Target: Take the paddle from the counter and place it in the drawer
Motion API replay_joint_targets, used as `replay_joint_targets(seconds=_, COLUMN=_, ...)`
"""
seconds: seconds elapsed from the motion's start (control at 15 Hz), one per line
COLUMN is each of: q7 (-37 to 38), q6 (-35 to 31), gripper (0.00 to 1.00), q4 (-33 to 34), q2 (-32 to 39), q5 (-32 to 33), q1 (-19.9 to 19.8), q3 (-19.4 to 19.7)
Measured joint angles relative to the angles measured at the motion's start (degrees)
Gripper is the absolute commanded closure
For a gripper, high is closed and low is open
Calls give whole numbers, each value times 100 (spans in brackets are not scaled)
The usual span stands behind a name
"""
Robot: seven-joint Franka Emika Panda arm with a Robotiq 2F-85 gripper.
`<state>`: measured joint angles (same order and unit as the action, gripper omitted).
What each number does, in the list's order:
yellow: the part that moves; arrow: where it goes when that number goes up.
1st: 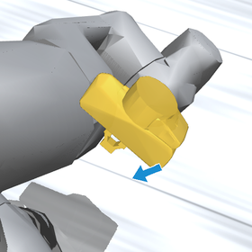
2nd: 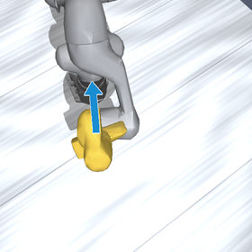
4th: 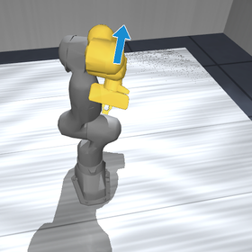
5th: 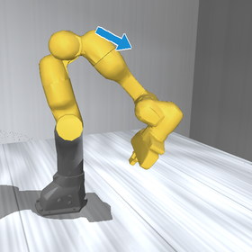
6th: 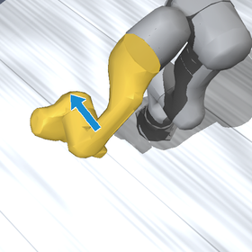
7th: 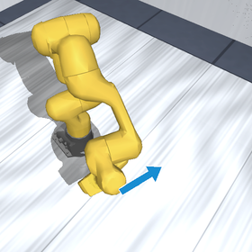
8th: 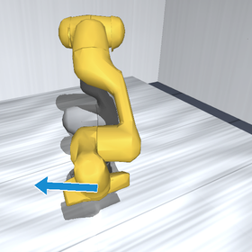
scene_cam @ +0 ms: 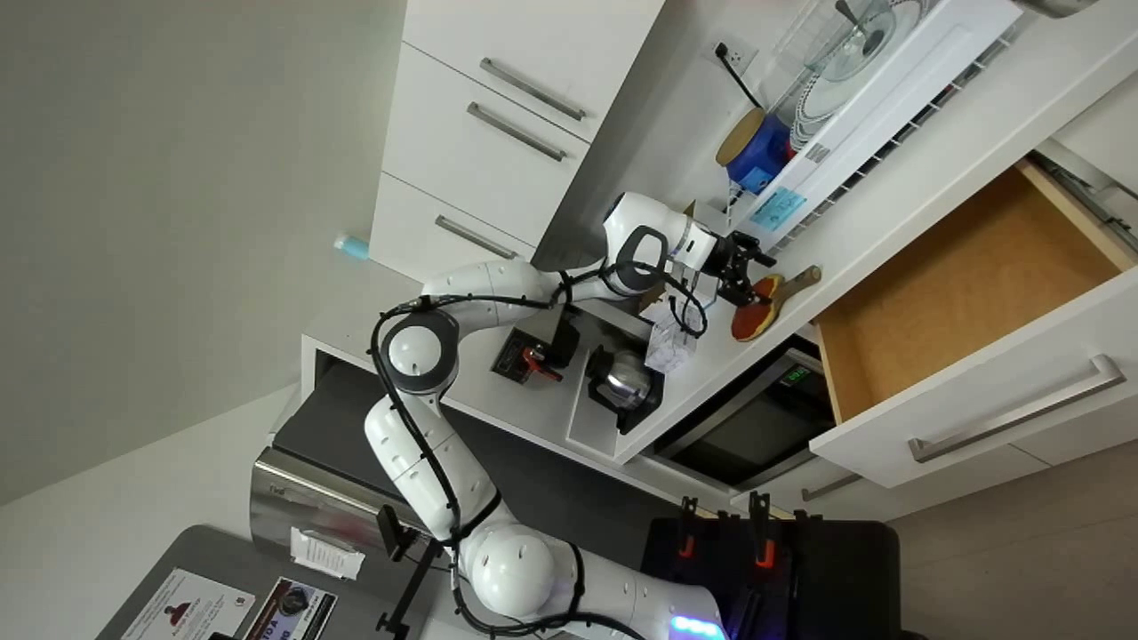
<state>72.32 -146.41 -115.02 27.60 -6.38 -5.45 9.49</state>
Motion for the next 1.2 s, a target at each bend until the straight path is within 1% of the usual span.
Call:
replay_joint_targets(seconds=0.4, q7=0, q6=0, gripper=0, q4=716, q2=705, q5=0, q1=74, q3=44)
replay_joint_targets(seconds=0.47, q7=0, q6=0, gripper=25, q4=809, q2=792, q5=0, q1=90, q3=59)
replay_joint_targets(seconds=0.53, q7=0, q6=0, gripper=26, q4=892, q2=871, q5=0, q1=106, q3=75)
replay_joint_targets(seconds=0.6, q7=0, q6=0, gripper=32, q4=960, q2=939, q5=0, q1=122, q3=93)
replay_joint_targets(seconds=0.8, q7=0, q6=3, gripper=58, q4=1098, q2=1042, q5=0, q1=154, q3=135)
replay_joint_targets(seconds=0.93, q7=0, q6=4, gripper=73, q4=1158, q2=1080, q5=1, q1=167, q3=155)
replay_joint_targets(seconds=1.07, q7=0, q6=5, gripper=86, q4=1204, q2=1110, q5=2, q1=178, q3=174)
replay_joint_targets(seconds=1.13, q7=0, q6=9, gripper=92, q4=1218, q2=1119, q5=6, q1=188, q3=186)
replay_joint_targets(seconds=1.2, q7=2, q6=10, gripper=92, q4=1237, q2=1131, q5=7, q1=197, q3=201)
